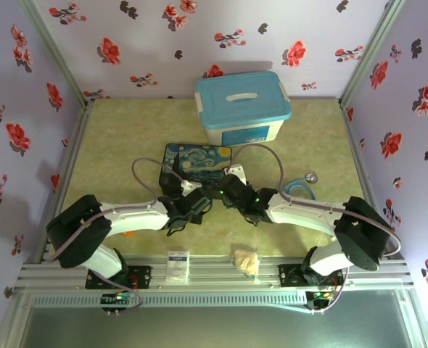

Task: Unlock a padlock with a key

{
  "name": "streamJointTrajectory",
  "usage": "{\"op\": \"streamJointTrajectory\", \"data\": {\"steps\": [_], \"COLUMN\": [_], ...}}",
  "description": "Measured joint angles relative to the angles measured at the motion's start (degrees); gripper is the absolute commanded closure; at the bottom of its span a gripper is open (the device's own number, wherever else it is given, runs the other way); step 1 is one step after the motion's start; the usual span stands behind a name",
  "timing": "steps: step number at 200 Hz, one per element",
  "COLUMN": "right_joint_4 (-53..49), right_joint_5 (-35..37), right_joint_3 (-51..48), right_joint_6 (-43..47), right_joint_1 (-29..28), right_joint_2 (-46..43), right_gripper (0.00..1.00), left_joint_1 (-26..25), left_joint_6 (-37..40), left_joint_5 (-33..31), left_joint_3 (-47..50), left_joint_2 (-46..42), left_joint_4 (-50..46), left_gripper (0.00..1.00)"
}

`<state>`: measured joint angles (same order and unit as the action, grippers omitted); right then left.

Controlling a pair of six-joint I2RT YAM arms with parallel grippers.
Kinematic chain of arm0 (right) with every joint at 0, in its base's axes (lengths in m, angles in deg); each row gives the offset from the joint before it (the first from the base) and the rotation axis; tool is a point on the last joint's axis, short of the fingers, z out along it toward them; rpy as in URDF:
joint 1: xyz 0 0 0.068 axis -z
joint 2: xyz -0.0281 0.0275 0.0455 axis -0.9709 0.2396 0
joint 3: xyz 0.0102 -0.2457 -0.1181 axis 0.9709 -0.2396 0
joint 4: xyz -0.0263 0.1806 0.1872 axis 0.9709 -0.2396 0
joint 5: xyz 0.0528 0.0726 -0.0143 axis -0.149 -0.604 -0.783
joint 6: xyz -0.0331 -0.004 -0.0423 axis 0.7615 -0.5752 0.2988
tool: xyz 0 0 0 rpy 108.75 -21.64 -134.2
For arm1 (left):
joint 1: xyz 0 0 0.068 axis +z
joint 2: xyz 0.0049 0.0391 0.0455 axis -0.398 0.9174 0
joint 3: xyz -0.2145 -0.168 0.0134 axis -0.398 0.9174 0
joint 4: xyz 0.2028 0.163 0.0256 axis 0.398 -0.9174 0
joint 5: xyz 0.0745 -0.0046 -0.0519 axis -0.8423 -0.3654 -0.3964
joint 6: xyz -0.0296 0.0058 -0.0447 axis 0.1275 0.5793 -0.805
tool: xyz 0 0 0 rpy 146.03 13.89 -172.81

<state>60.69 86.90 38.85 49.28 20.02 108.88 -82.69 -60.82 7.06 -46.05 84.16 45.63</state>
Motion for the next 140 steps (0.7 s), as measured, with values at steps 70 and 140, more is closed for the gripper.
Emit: {"op": "streamJointTrajectory", "data": {"steps": [70, 140], "right_joint_4": [0.13, 0.00], "right_joint_5": [0.57, 0.57], "right_joint_3": [0.00, 0.00], "right_joint_6": [-0.07, -0.52], "right_joint_1": [0.15, 0.17], "right_joint_2": [1.09, 1.40], "right_gripper": [0.53, 0.53], "left_joint_1": [-1.68, -1.90], "left_joint_6": [-0.76, -0.11], "left_joint_5": [-1.36, -3.56], "left_joint_3": [-2.62, -6.75], "left_joint_2": [0.76, 3.69], "left_joint_4": [-3.39, -9.94], "left_gripper": [0.83, 0.77]}}
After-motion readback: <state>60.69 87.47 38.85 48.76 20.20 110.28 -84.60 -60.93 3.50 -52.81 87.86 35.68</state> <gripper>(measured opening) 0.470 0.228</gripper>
